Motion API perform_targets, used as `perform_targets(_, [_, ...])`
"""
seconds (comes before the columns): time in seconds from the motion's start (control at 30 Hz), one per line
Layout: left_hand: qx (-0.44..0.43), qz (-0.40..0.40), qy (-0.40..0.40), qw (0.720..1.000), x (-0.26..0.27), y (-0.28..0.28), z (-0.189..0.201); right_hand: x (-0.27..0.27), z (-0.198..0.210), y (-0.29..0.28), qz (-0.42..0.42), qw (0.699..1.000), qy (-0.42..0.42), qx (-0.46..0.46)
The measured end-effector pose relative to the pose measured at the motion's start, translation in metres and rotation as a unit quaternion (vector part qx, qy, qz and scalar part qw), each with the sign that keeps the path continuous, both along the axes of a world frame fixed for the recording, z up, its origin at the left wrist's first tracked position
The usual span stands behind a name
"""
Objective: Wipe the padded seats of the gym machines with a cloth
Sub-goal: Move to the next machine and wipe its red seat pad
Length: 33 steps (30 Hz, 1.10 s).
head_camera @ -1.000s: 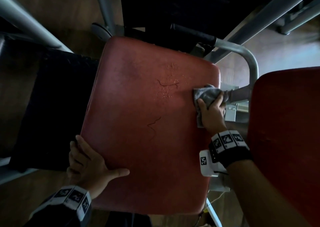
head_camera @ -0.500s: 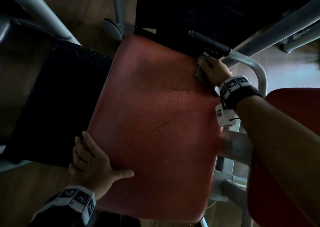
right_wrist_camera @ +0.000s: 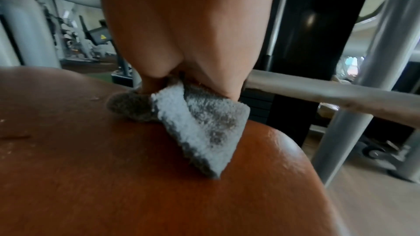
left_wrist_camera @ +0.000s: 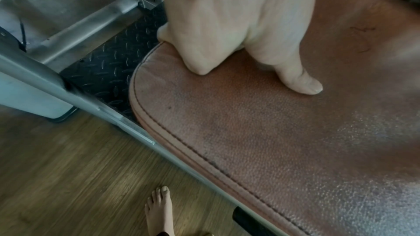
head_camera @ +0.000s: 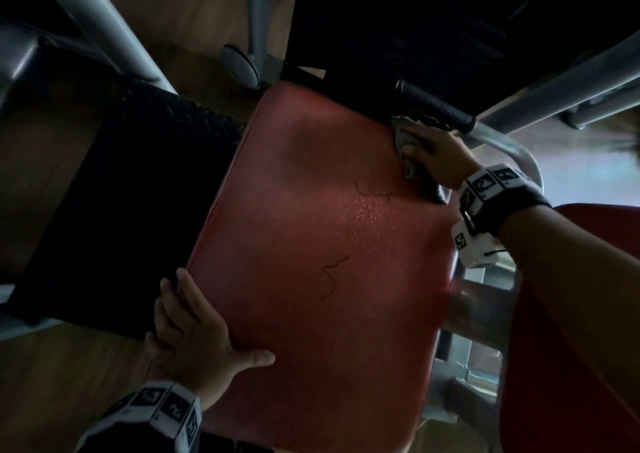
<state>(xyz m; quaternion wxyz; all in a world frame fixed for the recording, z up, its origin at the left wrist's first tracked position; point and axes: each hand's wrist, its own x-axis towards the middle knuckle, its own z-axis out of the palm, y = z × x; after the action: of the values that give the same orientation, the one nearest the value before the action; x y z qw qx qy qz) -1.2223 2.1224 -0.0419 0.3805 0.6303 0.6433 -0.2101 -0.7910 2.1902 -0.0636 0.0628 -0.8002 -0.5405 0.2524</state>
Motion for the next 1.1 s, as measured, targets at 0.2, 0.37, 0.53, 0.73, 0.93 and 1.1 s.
perform_targets(0.2, [-0.012,0.019,-0.014,1.000,-0.002,0.000,-0.003,0.029,-0.006,-0.014,-0.009,1.000,0.011,-0.019])
perform_targets(0.37, [-0.002,0.027,-0.023,0.999,-0.003,-0.002,-0.007,-0.012,-0.006,0.032,-0.031,0.996,0.083,-0.013])
perform_targets(0.53, [0.001,0.022,-0.028,0.999,-0.004,-0.003,-0.006,-0.055,-0.002,0.072,0.058,0.997,0.050,-0.031])
perform_targets(0.73, [-0.011,0.013,-0.014,1.000,-0.002,0.000,-0.002,-0.026,-0.007,0.032,-0.011,0.997,0.068,-0.019])
perform_targets(0.93, [-0.007,0.018,-0.025,0.999,-0.004,-0.001,-0.005,-0.048,-0.010,0.060,0.021,0.998,0.044,-0.031])
perform_targets(1.1, [-0.006,0.025,-0.020,0.999,-0.003,-0.001,-0.007,-0.026,-0.011,0.041,-0.063,0.994,0.080,-0.027])
